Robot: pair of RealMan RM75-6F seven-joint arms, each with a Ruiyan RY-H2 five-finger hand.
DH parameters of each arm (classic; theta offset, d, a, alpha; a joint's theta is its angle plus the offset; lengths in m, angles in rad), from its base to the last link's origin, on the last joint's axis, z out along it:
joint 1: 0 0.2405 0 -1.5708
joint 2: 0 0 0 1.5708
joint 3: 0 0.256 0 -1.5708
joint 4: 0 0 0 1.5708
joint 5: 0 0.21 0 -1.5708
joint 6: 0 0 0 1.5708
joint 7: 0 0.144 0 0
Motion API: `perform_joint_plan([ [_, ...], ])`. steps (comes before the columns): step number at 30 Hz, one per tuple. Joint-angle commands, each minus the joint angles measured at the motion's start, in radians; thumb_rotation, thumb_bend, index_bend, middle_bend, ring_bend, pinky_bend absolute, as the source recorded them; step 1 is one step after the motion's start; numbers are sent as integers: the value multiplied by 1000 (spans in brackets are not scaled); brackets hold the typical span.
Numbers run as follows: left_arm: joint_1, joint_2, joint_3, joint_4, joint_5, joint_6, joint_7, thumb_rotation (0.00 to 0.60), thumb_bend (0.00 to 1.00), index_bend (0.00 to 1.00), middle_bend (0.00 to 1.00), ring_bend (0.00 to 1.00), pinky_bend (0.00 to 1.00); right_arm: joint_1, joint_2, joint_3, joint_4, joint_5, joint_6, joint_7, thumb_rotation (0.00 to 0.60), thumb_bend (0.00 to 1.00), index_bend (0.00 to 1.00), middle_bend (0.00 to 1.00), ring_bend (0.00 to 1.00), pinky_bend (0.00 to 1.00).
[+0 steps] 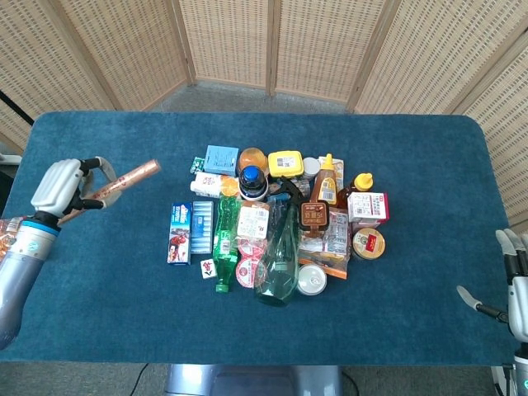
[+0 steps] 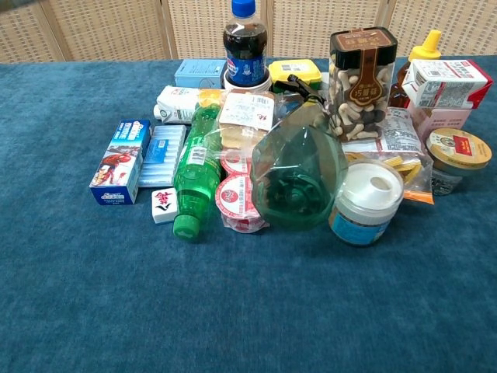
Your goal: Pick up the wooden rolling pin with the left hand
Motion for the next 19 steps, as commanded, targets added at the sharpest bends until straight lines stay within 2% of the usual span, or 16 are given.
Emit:
perform_joint_plan([
  [1,8,28,-23,-27,6,25,-35,600,351,768,772,850,616,2,-1,2,2,-1,-1,2,454,0,0,104,0,0],
  [9,18,91,-51,-73,9,51,-79,600,350,762,770,847,617,8,0,6,0,-2,-6,-1,457,0,0,104,0,0],
  [19,19,109,-52,-88,11,63,-97,600,350,758,764,840,614,9,-2,7,6,2,-9,3,455,0,0,103,0,0],
])
